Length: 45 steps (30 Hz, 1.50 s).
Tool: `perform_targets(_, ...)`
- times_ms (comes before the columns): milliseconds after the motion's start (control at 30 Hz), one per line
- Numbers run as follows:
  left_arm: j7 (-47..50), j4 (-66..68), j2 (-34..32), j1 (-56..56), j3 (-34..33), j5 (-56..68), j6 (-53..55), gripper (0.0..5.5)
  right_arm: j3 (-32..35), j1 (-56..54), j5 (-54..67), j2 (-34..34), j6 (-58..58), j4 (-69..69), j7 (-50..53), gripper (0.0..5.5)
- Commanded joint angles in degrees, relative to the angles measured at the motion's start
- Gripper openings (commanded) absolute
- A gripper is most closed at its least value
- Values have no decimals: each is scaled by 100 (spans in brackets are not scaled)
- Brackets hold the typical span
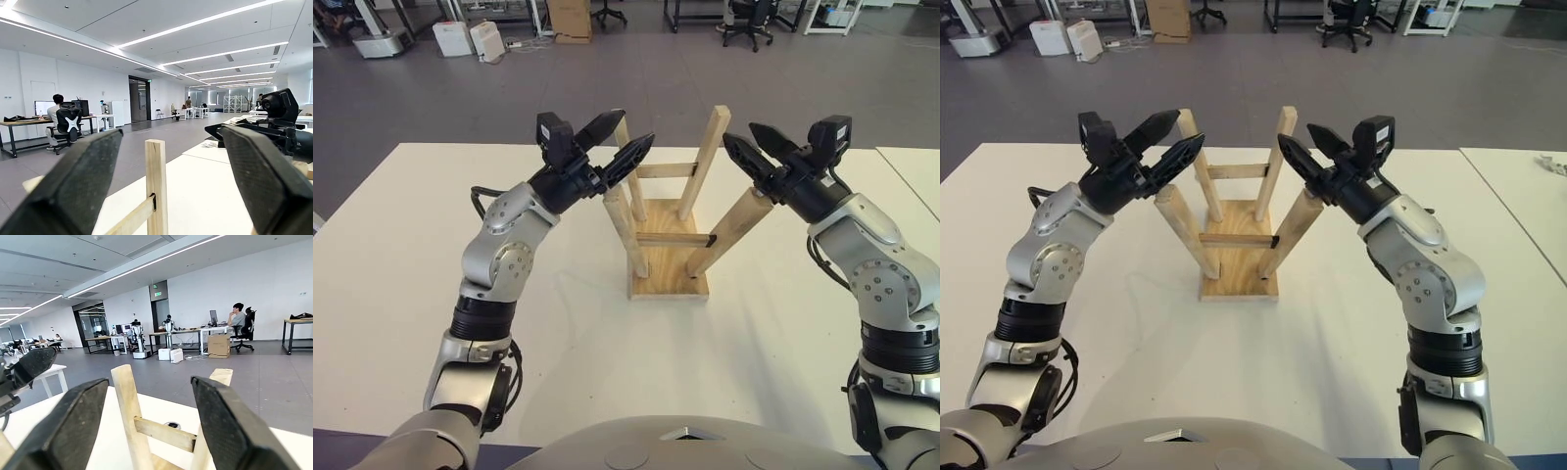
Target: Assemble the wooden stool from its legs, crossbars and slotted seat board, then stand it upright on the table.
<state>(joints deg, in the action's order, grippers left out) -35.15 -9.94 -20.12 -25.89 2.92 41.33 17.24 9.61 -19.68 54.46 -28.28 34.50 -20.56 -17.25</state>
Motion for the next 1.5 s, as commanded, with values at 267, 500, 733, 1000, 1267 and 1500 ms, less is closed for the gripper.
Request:
perform_targets(267, -90, 802, -1326, 941, -2169, 557, 787, 370, -1850, 889, -1296, -379, -259, 986, -2646, 315)
perform_targets(500, -1071, 260, -2478, 4188, -1318, -1830, -96, 370, -1549, 3237, -2099, -1362, -375, -15, -2677, 315)
perform_targets(733, -1800, -883, -3233, 4254, -328, -2689, 174, 370, -1280, 1388, -3174, -983, -1489, 2950, -2674, 315)
perform_targets(1000, -731, 609, -1931, 2737, 612, -3701, -90, 370, -2019, 1000, -4075, -160, -2461, 4148, -3155, 315)
perform_targets(1267, 1103, 1017, -618, 3175, -517, -3492, -296, 370, -1302, 2576, -4531, 17, -2020, 2064, -1262, 315)
perform_targets(1500, 1109, -757, -640, 4302, 295, -3878, 612, 370, -1507, 3061, -4420, 262, -1280, 909, -991, 315)
